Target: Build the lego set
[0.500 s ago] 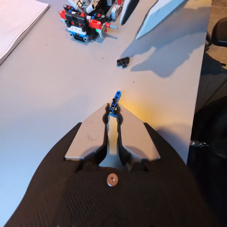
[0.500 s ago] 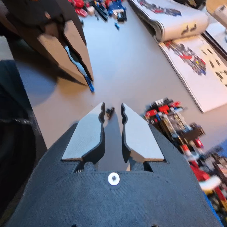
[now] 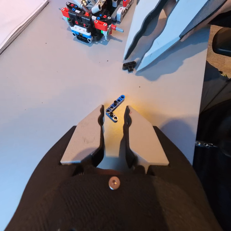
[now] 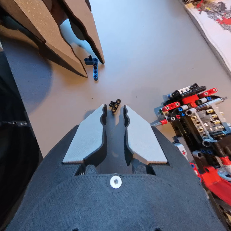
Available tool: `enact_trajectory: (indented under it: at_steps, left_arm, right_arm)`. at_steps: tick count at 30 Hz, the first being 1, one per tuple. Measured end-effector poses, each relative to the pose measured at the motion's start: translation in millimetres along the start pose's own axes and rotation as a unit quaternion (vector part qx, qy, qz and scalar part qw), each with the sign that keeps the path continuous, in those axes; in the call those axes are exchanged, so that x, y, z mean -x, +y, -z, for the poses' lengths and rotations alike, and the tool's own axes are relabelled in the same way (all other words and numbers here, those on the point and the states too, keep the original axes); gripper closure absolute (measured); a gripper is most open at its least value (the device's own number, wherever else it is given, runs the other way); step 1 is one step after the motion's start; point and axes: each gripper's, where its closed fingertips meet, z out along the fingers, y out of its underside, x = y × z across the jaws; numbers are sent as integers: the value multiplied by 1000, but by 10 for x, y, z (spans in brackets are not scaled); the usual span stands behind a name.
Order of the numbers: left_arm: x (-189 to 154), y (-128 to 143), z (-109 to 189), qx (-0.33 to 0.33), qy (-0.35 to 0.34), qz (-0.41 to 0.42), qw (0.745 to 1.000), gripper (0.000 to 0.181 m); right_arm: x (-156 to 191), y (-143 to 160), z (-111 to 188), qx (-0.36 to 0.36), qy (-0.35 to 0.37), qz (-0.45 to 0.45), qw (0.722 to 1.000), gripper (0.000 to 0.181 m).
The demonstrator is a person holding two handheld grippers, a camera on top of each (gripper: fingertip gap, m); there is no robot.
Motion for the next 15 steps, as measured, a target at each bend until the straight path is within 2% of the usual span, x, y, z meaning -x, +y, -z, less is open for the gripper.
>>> enact_trajectory:
  at_steps: [6,9,15]
  left_arm:
    - [44,81,87,0,-15,16,1000,143]
    - [95,114,153,-6,-39,20,999,140]
    - [229,77,282,-27,-53,39,997,142]
  right_arm:
    - [22,32,-3,-10,-4,-5,1000,165]
    - [31,26,2,-13,-5,0,1000,177]
    - [6,-21,8,-25,-9,16,1000,178]
